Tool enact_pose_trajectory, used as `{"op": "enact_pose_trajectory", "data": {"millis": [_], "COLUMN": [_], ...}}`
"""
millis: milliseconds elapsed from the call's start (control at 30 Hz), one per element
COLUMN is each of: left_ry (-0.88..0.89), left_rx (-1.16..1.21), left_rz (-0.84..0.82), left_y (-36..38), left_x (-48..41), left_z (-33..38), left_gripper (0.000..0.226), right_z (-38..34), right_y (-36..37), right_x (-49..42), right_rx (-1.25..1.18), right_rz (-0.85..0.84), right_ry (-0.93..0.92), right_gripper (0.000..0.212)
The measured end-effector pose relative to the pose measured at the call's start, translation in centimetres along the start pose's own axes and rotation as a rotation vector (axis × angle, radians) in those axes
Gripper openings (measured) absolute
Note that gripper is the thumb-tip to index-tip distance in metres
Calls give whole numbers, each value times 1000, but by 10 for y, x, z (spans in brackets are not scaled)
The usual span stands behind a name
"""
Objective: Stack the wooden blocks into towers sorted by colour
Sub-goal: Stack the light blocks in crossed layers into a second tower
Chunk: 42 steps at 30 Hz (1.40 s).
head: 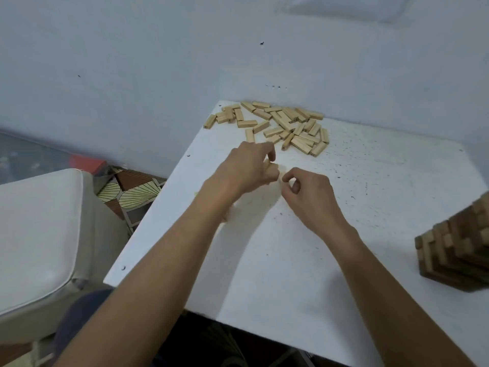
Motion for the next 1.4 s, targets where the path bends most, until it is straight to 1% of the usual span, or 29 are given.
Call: {"op": "enact_pose_trajectory", "data": {"millis": [100,200,367,533,667,733,833,933,1167,1267,1400], "left_ry": [-53,-111,-148,-113,-65,-27,59,96,82,93,117], "left_rx": [30,105,183,177,161,171,153,136,230,243,216], "left_rz": [37,62,34,37,41,7,-108,-157,-151,-141,-117], "left_y": [15,33,56,58,60,60,62,62,57,57,57], "left_x": [23,41,57,67,81,85,86,84,78,77,79], "left_z": [20,26,17,7,2,1,5,9,5,3,5], "left_gripper": [33,33,33,33,37,42,56,62,61,60,60], "right_z": [4,5,12,16,14,10,10,11,18,19,19], "right_y": [-10,-16,-22,-23,-21,-19,-15,-13,-15,-16,-17], "right_x": [20,35,56,67,71,73,75,73,66,65,64], "right_rx": [5,47,49,54,20,-14,-56,-95,-87,-91,-101], "right_rz": [-27,-45,-41,-35,-89,-135,-188,-205,-247,-264,-243], "right_ry": [-12,-32,-28,-21,-41,-74,-106,-128,-128,-138,-141], "right_gripper": [15,14,17,17,20,24,30,29,33,29,28]}}
Point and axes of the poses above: each hand's wrist, its own x-axis away from the middle knuckle, its own y-axis out of the palm, z = x × y, the point moved 8 cm from there along -x, towards the middle knuckle, and after that the axes turned 11 degrees about -y, right-handed, at the moved point
